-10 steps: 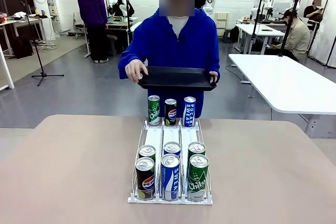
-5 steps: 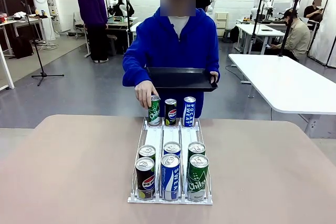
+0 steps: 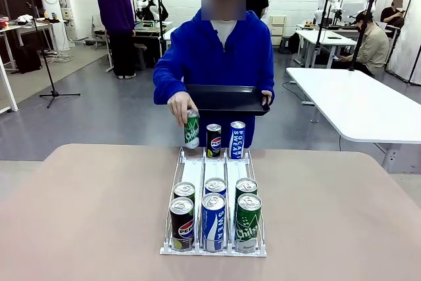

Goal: Retrieve and hand over the desired beverage to the person.
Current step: Pick up a can of the same type that the person held from the Automatic Can Dispenser.

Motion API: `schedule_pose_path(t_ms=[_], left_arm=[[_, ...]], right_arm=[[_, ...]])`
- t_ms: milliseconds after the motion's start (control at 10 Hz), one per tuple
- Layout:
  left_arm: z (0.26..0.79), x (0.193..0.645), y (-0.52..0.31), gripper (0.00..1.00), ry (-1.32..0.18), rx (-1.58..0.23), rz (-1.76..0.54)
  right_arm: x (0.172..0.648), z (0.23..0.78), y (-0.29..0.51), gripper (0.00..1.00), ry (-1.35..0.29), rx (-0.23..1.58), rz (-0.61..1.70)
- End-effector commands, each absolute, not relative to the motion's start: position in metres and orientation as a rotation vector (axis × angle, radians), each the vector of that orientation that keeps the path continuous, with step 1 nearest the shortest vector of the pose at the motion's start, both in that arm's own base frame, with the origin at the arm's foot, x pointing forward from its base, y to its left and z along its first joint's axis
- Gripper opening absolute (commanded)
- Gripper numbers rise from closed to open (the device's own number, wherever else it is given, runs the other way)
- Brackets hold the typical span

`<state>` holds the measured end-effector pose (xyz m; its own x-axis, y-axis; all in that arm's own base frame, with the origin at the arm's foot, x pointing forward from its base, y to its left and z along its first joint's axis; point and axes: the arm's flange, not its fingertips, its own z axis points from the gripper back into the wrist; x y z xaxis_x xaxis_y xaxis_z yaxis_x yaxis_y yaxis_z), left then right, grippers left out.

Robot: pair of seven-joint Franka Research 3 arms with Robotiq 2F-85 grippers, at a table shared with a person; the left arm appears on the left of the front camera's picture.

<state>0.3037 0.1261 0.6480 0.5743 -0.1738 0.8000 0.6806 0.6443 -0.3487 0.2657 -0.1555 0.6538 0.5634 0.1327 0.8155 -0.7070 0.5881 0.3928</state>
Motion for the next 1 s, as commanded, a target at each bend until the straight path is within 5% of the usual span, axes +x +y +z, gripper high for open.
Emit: schedule_pose_path(t_ms=[0,900], left_arm=[[0.6485,0.3044,0.1274,1.0,-0.831,-0.715,-0.571],[0.6485,0.3044,0.1274,1.0,-0.831,-0.715,-0.571]], right_arm=[[0.2694,0.6561,-0.1543,1.0,-0.851,0.814,0.574],[0.2694,0.6561,-0.1543,1.0,-0.851,0.814,0.574]])
